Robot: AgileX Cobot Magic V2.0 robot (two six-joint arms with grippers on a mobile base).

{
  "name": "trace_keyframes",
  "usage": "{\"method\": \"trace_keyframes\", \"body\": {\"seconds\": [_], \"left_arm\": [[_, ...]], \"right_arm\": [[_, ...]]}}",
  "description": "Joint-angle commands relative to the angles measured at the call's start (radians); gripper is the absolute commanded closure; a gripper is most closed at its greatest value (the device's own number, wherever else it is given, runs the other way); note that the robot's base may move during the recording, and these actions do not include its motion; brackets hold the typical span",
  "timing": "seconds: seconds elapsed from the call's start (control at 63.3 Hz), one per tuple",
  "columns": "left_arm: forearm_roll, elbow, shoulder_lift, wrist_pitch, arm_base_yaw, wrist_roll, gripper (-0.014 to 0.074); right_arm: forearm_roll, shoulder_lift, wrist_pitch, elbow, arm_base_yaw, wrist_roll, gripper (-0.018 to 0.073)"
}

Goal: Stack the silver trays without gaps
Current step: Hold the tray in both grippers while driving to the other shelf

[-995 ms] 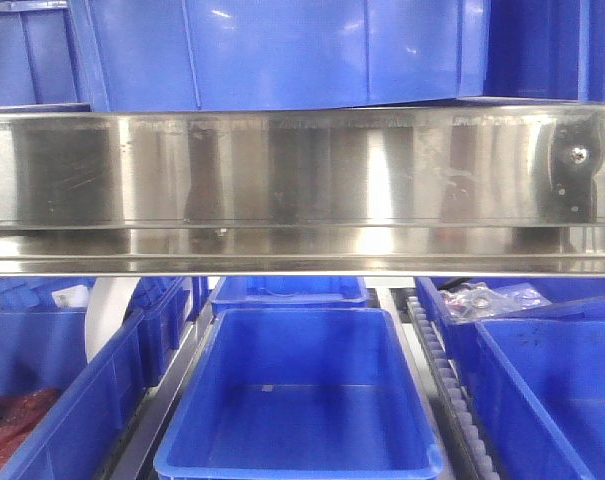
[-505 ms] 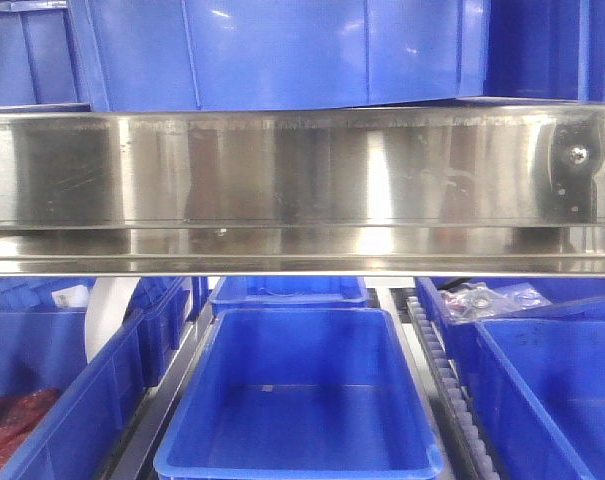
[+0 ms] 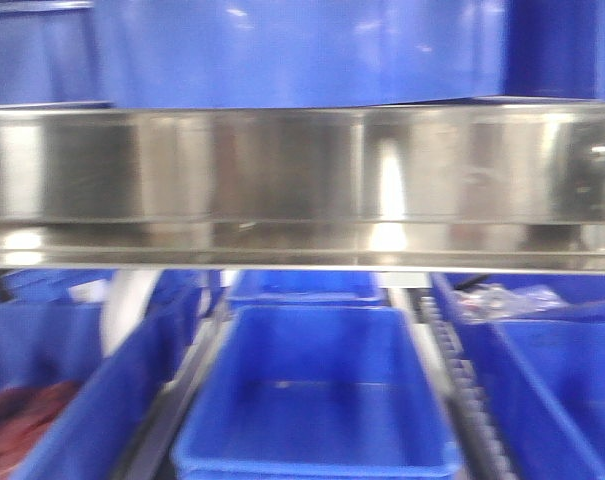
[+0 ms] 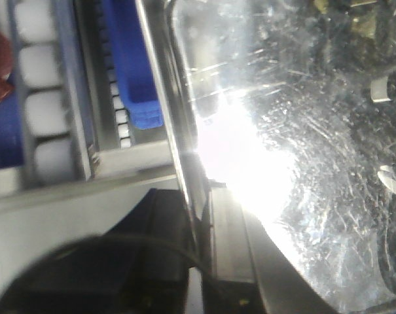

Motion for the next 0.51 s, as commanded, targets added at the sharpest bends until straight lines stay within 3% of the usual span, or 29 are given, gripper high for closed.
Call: {"method": "trace_keyframes", "body": {"seconds": [0.0, 0.489], "left_arm": [[0.050, -0.021, -0.034, 0.087, -0.005, 0.023, 0.0638], [0.046, -0.021, -0.034, 0.086, -0.003, 0.023, 0.0639]], "right_arm": [[-0.058, -0.040, -0.031, -0.029, -0.006, -0.031, 0.0502], [-0.058, -0.040, -0.031, -0.029, -0.006, -0.031, 0.0502]]}}
